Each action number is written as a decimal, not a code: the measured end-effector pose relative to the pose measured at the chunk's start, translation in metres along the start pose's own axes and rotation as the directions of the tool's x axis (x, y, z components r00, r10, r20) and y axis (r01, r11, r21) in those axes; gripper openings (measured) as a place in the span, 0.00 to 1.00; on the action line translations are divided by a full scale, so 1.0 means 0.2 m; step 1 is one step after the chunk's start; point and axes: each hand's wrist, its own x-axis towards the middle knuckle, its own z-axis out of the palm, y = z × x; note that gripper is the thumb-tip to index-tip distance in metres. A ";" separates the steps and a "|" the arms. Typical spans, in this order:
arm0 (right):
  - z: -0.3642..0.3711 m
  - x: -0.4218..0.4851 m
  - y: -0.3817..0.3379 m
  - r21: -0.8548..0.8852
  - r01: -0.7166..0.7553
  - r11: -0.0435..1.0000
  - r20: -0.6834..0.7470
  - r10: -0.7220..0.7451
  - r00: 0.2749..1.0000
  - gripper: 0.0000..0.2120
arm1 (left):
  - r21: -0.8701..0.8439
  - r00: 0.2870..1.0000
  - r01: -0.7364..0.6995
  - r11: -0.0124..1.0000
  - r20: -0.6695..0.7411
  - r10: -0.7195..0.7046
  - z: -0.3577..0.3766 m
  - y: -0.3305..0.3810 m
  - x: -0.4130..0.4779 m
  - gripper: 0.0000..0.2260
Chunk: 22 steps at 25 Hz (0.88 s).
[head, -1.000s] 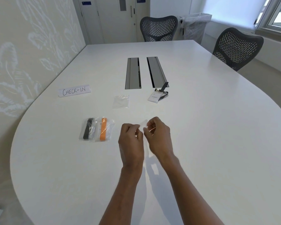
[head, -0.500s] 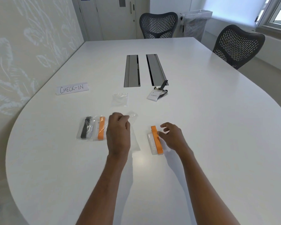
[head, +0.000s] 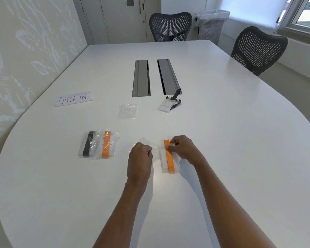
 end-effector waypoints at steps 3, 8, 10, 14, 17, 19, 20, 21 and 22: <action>-0.04 -0.01 0.01 0.190 -0.063 0.980 0.008 0.063 0.998 0.09 | 0.008 0.999 0.036 0.999 0.005 -0.036 0.00 0.01 0.01 0.06; -0.08 -0.11 -0.01 0.351 -0.029 0.936 -0.075 0.059 0.995 0.05 | -0.079 0.990 0.142 0.987 -0.014 -0.144 -0.02 -0.01 0.03 0.05; -0.10 -0.17 -0.03 0.391 0.005 0.921 -0.128 0.049 0.991 0.02 | -0.120 0.985 0.165 0.979 -0.024 -0.169 -0.03 -0.01 0.04 0.05; -0.12 -0.32 -0.10 0.420 0.068 0.905 -0.278 0.057 0.959 0.02 | -0.205 0.977 0.195 0.959 -0.040 -0.207 -0.06 -0.02 0.06 0.05; -0.07 -0.41 -0.18 0.438 0.116 0.892 -0.392 0.073 0.917 0.04 | -0.285 0.967 0.220 0.933 -0.060 -0.246 -0.08 -0.02 0.09 0.06; -0.01 -0.47 -0.24 0.464 0.168 0.870 -0.467 0.078 0.881 0.06 | -0.327 0.962 0.214 0.920 -0.094 -0.257 -0.10 0.00 0.10 0.07; 0.03 -0.50 -0.26 0.480 0.192 0.856 -0.491 0.081 0.867 0.07 | -0.349 0.958 0.213 0.912 -0.106 -0.265 -0.11 0.02 0.11 0.07; 0.06 -0.52 -0.29 0.494 0.206 0.844 -0.506 0.087 0.858 0.07 | -0.372 0.955 0.215 0.903 -0.115 -0.275 -0.13 0.03 0.11 0.06; 0.09 -0.54 -0.30 0.503 0.215 0.837 -0.516 0.092 0.852 0.07 | -0.396 0.950 0.219 0.892 -0.122 -0.287 -0.14 0.05 0.12 0.05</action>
